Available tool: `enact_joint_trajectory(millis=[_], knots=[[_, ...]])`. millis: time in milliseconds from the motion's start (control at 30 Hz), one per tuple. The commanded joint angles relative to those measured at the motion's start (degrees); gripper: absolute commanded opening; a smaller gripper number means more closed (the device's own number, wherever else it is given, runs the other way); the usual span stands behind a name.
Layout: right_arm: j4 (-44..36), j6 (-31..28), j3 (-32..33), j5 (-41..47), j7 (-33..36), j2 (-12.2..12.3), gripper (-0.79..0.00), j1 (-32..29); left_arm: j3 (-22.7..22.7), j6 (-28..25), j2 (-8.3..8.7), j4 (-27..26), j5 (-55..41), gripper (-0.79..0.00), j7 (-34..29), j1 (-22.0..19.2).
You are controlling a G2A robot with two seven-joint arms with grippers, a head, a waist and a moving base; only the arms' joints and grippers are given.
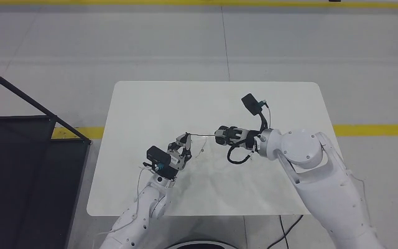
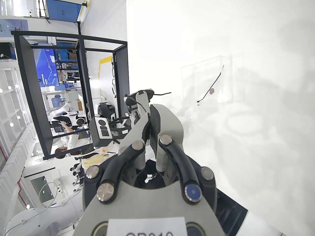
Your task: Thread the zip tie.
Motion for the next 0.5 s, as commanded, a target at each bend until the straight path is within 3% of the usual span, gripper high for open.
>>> enact_joint_trajectory(millis=[0, 467], knots=[[0.0, -0.1, 0.0, 0.2, -0.1, 0.0, -0.785, 0.0, 0.0, 0.0, 0.00, 0.0, 0.0, -0.785, 0.0, 0.0], [-0.8, -1.5, 0.1, 2.6, -2.4, -0.1, -0.785, -0.4, 0.0, 0.0, 0.00, 0.0, 0.0, -0.785, 0.0, 0.0]])
